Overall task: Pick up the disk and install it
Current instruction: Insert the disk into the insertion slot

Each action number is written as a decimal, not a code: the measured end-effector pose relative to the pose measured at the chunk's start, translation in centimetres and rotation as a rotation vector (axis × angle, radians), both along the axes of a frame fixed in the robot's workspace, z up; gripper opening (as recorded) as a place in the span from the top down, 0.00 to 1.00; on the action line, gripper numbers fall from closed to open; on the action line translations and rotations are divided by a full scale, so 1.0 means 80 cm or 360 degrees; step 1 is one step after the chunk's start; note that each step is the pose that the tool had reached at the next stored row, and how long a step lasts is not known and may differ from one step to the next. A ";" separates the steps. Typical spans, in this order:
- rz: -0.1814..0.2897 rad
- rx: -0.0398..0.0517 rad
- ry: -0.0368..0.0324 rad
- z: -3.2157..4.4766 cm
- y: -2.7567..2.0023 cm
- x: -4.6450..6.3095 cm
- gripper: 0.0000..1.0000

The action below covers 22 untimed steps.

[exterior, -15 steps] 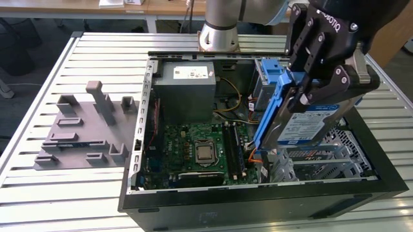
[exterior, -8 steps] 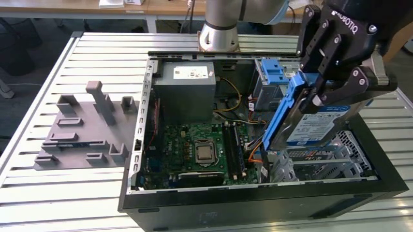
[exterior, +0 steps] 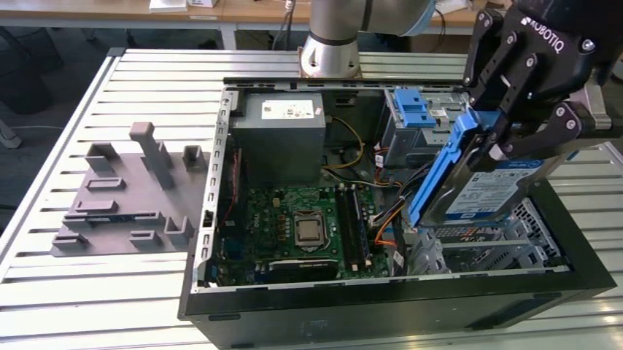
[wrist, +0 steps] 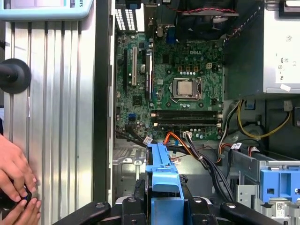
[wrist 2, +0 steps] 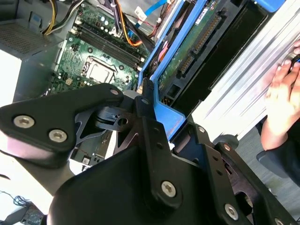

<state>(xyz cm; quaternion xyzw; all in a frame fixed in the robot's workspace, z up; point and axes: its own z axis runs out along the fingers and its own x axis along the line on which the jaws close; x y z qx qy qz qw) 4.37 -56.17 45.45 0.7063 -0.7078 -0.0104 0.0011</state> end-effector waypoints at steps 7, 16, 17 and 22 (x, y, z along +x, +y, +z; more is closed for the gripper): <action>0.0000 0.0000 -0.0001 -0.0015 -0.0003 0.009 0.64; 0.0000 0.0000 -0.0001 -0.0039 -0.0006 0.025 0.64; 0.0000 0.0000 0.0000 -0.0042 -0.0007 0.026 0.64; 0.0000 0.0000 0.0000 -0.0056 -0.0010 0.030 0.64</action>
